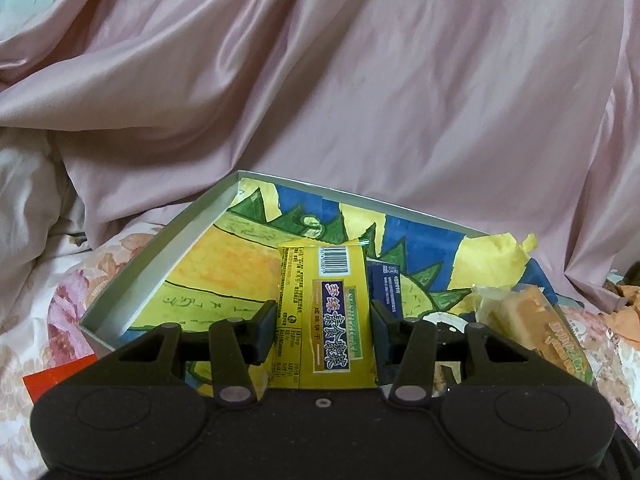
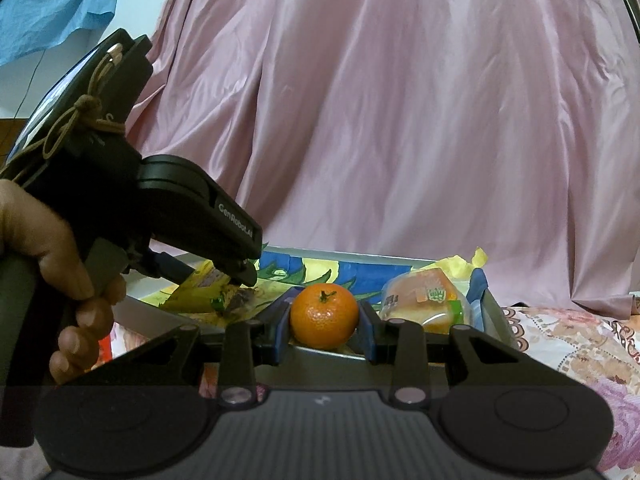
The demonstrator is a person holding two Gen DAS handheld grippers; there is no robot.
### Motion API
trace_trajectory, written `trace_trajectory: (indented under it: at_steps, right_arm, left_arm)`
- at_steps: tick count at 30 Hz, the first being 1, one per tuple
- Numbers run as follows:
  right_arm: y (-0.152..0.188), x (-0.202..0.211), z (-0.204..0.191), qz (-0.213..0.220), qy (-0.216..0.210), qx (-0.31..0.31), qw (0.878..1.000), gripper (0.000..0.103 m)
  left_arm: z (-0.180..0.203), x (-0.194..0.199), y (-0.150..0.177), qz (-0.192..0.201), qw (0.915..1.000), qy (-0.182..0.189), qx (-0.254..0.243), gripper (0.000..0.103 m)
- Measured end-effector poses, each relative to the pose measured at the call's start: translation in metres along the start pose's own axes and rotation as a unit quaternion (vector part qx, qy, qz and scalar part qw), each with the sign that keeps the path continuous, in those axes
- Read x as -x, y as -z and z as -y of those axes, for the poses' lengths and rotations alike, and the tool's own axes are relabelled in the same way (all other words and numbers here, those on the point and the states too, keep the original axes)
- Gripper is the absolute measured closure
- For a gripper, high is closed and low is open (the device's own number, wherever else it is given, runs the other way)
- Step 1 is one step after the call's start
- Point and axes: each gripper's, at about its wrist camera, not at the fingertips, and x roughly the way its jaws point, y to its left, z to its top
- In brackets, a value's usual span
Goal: Organize snacks
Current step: 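Carry the wafer bar and mandarin into the grey tray and release both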
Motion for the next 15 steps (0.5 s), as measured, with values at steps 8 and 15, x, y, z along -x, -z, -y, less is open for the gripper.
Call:
trace_trajectory:
  at_steps: [8, 15]
  right_arm:
    - [0.0002, 0.0002, 0.0004, 0.000, 0.000, 0.000, 1.000, 0.064]
    - [0.0000, -0.0018, 0.0008, -0.001, 0.002, 0.004, 1.000, 0.063]
  left_arm:
    - [-0.0001, -0.0021, 0.0021, -0.007, 1.0000, -0.001, 0.000, 0.052]
    - [-0.0010, -0.0021, 0.0019, -0.011, 0.9999, 0.000, 0.007, 0.045]
